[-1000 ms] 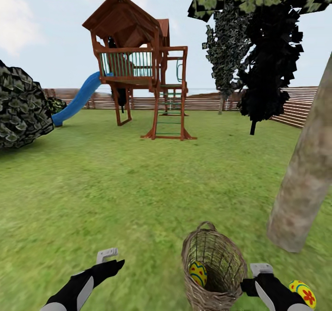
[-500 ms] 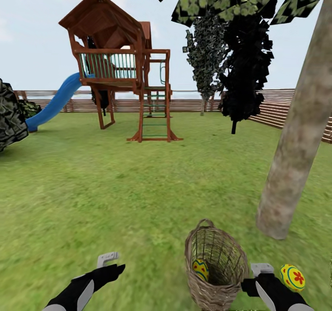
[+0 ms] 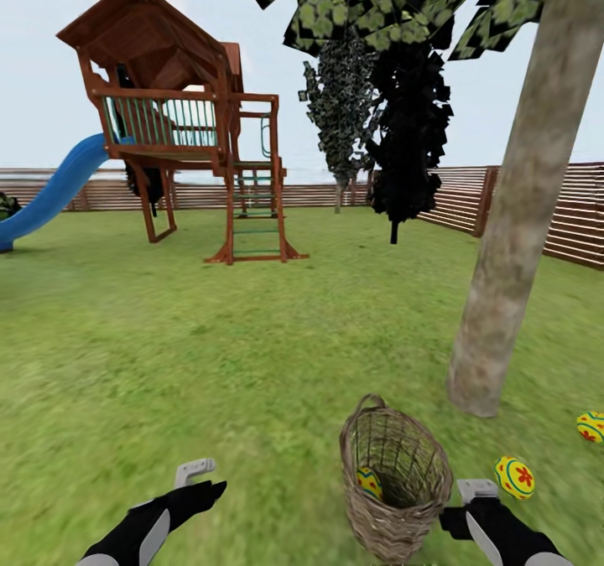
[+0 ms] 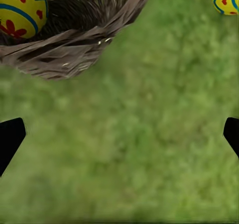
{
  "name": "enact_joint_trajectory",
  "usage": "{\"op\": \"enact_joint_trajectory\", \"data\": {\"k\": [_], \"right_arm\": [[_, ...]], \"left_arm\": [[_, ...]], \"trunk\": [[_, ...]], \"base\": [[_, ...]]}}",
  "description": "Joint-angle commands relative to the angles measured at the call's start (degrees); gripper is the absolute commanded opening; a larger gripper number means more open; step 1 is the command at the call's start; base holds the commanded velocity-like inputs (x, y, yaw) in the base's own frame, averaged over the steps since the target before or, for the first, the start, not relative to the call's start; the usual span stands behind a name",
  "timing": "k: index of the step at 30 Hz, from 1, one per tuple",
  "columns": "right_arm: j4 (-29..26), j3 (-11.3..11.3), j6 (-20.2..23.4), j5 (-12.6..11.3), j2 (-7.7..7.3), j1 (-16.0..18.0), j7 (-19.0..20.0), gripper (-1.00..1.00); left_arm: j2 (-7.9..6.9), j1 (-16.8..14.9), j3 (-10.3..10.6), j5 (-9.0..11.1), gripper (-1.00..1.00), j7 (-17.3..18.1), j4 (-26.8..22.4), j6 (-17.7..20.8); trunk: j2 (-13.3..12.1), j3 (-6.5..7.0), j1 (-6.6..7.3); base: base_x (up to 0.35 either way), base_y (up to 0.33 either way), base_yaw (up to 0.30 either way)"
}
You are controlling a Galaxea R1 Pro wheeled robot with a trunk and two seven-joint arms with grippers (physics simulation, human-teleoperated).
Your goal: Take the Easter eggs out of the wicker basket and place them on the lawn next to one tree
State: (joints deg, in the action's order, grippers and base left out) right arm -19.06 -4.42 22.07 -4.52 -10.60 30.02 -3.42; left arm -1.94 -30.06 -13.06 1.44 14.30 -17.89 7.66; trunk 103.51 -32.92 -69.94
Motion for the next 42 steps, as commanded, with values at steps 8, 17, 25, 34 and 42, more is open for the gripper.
{"op": "enact_joint_trajectory", "data": {"k": [8,17,25,34,42], "right_arm": [[-0.12,-0.43,0.35,-0.49,-0.04,0.04,-0.36,1.0],[-0.1,-0.42,0.35,-0.49,-0.04,0.04,-0.36,1.0],[-0.1,-0.44,0.35,-0.49,-0.04,0.04,-0.39,1.0],[-0.1,-0.51,0.26,-0.33,0.14,0.04,-0.62,1.0],[-0.1,-0.51,0.26,-0.31,0.22,0.04,-0.7,1.0]], "left_arm": [[-0.28,0.0,-0.71,0.36,1.0,-5.48,-0.25,1.08],[0.0,0.0,-0.65,0.5,1.0,-11.02,-0.18,1.39],[0.07,0.0,-0.51,0.49,1.0,-10.97,-0.13,1.4],[0.06,0.0,-0.39,0.49,1.0,-10.05,-0.13,1.37],[0.0,0.0,-0.39,0.41,1.0,-8.19,-0.04,1.4]], "trunk": [[0.03,0.37,0.01],[0.03,0.86,0.01],[0.03,1.27,0.01],[0.03,1.31,0.01],[0.03,1.31,0.01]], "base": [[0.0,0.327,-0.246],[0.0,0.327,-0.246],[0.002,0.331,-0.231],[0.148,0.297,-0.021],[0.256,0.24,0.0]]}}
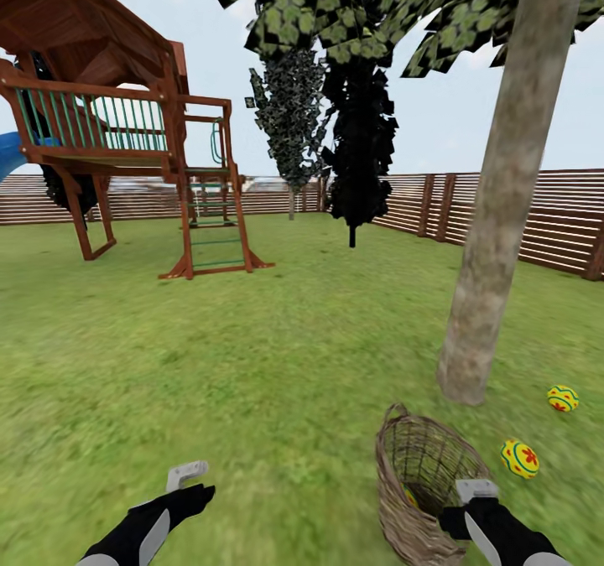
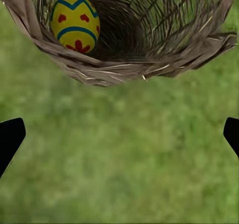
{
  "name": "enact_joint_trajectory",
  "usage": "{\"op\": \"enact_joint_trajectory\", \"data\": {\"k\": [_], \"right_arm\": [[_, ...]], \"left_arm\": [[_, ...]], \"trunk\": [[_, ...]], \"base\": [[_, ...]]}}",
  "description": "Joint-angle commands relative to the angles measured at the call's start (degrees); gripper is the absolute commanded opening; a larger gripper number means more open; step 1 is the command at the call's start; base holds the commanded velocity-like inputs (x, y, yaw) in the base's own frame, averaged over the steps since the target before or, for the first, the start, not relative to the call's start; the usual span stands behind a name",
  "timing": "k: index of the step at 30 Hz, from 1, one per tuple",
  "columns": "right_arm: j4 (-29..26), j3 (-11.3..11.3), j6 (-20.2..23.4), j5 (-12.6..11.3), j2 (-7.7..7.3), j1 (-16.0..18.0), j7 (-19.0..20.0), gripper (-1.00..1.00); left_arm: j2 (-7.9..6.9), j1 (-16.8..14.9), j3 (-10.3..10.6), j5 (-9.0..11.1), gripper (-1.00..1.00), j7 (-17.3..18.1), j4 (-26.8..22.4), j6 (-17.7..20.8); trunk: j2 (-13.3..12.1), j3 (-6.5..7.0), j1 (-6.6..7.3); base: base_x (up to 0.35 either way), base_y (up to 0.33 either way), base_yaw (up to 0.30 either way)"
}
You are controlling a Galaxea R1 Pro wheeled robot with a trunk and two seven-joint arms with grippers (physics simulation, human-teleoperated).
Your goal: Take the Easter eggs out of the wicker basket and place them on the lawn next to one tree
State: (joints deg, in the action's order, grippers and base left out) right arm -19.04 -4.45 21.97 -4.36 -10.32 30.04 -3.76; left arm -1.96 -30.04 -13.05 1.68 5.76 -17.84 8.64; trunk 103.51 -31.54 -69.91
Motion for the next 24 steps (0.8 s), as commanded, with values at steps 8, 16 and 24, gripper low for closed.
{"op": "enact_joint_trajectory", "data": {"k": [8,16,24], "right_arm": [[-0.12,-0.41,0.56,-0.56,-0.21,0.02,-0.24,1.0],[-0.12,-0.38,0.7,-0.64,-0.31,0.02,-0.02,1.0],[-0.12,-0.38,0.77,-0.64,-0.31,0.02,-0.06,1.0]], "left_arm": [[0.05,-0.02,-0.4,0.17,1.0,0.39,-0.09,0.41],[0.09,-0.02,-0.4,0.14,1.0,0.39,-0.09,0.33],[0.13,-0.02,-0.26,0.09,1.0,0.39,-0.09,0.32]], "trunk": [[0.03,-0.07,-0.02],[0.03,-0.07,-0.02],[0.03,-0.05,-0.02]], "base": [[0.281,0.215,-0.039],[0.282,0.234,-0.251],[0.281,0.235,-0.266]]}}
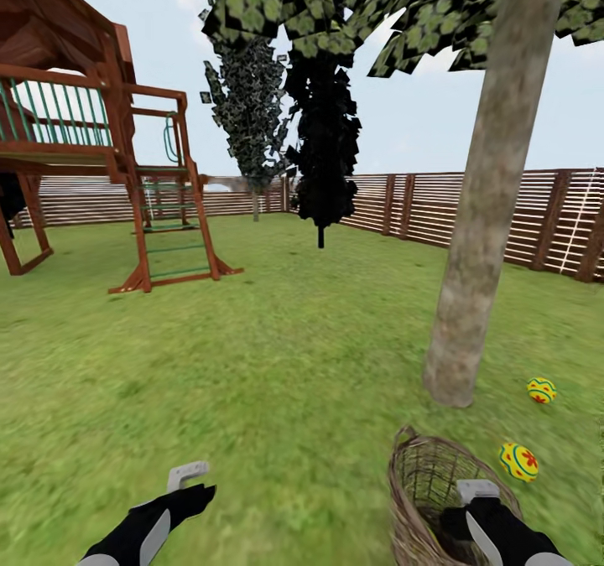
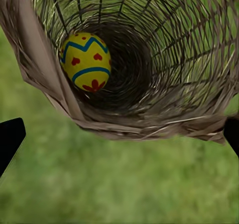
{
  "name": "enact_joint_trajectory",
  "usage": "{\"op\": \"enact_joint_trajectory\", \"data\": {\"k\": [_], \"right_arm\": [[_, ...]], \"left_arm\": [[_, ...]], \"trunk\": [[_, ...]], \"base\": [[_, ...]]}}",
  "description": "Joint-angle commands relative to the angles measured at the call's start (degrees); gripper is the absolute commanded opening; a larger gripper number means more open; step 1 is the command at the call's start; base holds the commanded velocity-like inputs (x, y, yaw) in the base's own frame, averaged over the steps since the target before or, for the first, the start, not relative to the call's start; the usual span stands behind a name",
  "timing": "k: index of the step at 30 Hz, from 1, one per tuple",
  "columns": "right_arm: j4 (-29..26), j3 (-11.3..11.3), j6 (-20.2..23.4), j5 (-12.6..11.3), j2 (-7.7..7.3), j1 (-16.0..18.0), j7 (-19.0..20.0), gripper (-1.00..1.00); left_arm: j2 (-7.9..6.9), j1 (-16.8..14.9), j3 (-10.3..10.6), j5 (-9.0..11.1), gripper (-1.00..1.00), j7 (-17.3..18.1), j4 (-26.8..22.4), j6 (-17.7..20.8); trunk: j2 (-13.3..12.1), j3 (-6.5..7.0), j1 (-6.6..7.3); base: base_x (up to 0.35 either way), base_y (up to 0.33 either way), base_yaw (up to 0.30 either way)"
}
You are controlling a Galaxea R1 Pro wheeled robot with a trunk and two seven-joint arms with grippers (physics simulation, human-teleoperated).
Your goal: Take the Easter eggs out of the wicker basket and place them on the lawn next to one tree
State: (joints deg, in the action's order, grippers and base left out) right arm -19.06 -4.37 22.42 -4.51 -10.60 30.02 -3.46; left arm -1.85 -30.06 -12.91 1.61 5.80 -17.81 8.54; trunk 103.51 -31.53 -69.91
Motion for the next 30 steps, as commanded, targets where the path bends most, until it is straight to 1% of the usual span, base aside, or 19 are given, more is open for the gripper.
{"op": "enact_joint_trajectory", "data": {"k": [1,18,27,28,30], "right_arm": [[-0.1,-0.46,0.33,-0.49,-0.04,0.04,-0.36,1.0],[-0.1,-0.46,0.37,-0.49,-0.14,0.04,-0.36,1.0],[-0.1,-0.5,0.17,-0.41,-0.1,0.04,-0.58,1.0],[-0.1,-0.49,0.17,-0.41,-0.09,0.04,-0.58,1.0],[-0.1,-0.47,0.17,-0.41,-0.11,0.04,-0.58,1.0]], "left_arm": [[0.04,0.0,-0.39,0.16,1.0,0.35,-0.12,0.43],[0.08,0.0,-0.37,0.15,1.0,0.35,-0.12,0.4],[0.16,0.0,-0.45,0.22,1.0,0.35,-0.18,-0.14],[0.27,0.0,-0.45,0.24,1.0,0.35,-0.19,-0.19],[0.94,0.0,-0.45,0.22,1.0,0.35,-0.19,-0.32]], "trunk": [[0.03,-0.05,-0.02],[0.03,0.28,-0.02],[0.03,0.31,-0.02],[0.03,0.31,-0.02],[0.03,0.31,-0.02]], "base": [[0.281,0.229,-0.266],[0.281,0.228,-0.264],[0.236,0.154,-0.041],[0.074,0.034,-0.001],[0.023,0.01,0.0]]}}
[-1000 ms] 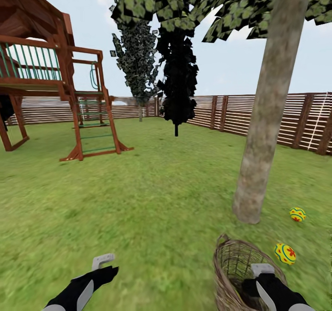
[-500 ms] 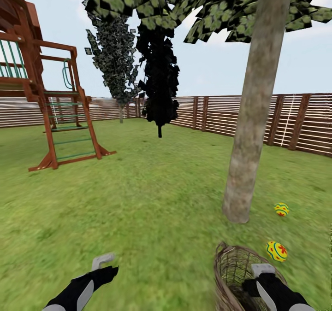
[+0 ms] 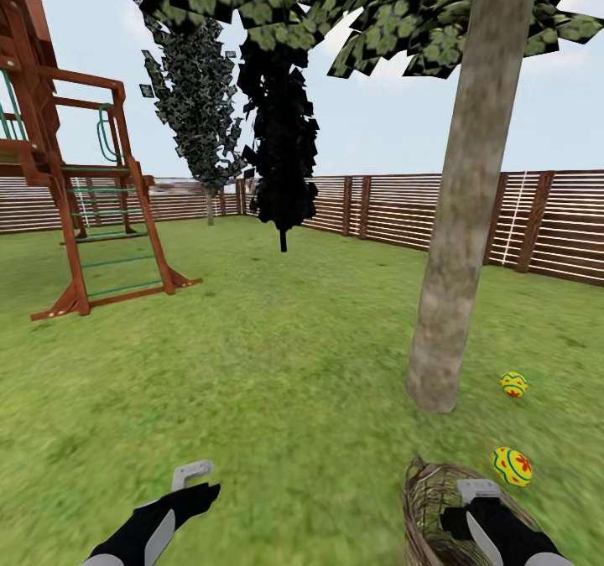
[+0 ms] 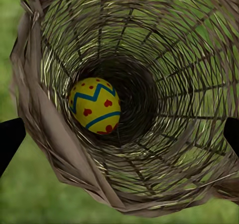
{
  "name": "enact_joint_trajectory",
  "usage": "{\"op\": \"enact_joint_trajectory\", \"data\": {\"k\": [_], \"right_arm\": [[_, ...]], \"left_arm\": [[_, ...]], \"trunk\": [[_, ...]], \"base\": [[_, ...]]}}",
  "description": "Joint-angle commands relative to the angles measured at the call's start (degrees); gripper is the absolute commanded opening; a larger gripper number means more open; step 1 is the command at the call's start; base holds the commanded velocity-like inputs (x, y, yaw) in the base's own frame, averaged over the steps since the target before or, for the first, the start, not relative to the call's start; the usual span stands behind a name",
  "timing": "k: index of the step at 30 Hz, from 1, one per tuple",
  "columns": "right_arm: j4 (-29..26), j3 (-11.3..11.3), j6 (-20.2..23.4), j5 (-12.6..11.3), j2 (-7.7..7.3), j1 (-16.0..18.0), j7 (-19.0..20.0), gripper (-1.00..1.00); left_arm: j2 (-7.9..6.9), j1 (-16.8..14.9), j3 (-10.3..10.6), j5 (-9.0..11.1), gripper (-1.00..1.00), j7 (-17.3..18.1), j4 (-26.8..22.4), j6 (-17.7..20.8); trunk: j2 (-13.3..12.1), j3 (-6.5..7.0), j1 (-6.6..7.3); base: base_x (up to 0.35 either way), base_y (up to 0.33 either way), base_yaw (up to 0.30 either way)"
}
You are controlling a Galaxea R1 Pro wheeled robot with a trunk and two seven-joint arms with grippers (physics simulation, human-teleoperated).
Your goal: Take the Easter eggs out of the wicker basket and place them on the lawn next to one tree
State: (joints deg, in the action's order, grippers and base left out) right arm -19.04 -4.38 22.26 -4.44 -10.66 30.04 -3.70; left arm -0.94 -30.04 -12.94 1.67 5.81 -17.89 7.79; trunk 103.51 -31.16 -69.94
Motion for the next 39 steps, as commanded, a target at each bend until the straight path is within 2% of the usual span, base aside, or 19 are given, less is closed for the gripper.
{"op": "enact_joint_trajectory", "data": {"k": [1,12,24,32,34,39], "right_arm": [[-0.12,-0.46,0.33,-0.48,-0.05,0.02,-0.34,1.0],[-0.2,-0.46,0.33,-0.48,-0.06,0.02,-0.42,1.0],[-0.2,-0.54,0.33,-0.39,0.03,0.02,-0.43,1.0],[-0.2,-0.55,0.33,-0.39,0.04,0.02,-0.43,1.0],[-0.2,-0.55,0.33,-0.39,0.03,0.02,-0.43,1.0],[-0.2,-0.55,0.33,-0.37,0.06,0.02,-0.43,1.0]], "left_arm": [[0.14,-0.02,-0.42,0.13,1.0,0.34,-0.08,0.44],[0.33,-0.02,-0.42,0.14,1.0,0.34,-0.11,0.42],[0.33,-0.02,-0.48,0.23,1.0,0.34,-0.13,0.3],[0.33,-0.02,-0.52,0.34,1.0,0.34,-0.1,-1.26],[0.33,-0.02,-0.54,0.31,1.0,0.34,-0.07,-1.33],[0.33,-0.02,-0.56,0.32,1.0,0.34,-0.04,-1.41]], "trunk": [[0.03,-0.06,0.0],[0.03,-0.06,0.0],[0.03,-0.06,0.0],[0.03,-0.06,0.0],[-0.77,0.29,0.44],[-0.77,0.29,0.44]], "base": [[0.01,0.004,0.0],[0.002,-0.165,0.0],[0.0,-0.009,0.0],[0.0,0.0,0.0],[0.0,0.0,0.0],[0.0,0.0,0.0]]}}
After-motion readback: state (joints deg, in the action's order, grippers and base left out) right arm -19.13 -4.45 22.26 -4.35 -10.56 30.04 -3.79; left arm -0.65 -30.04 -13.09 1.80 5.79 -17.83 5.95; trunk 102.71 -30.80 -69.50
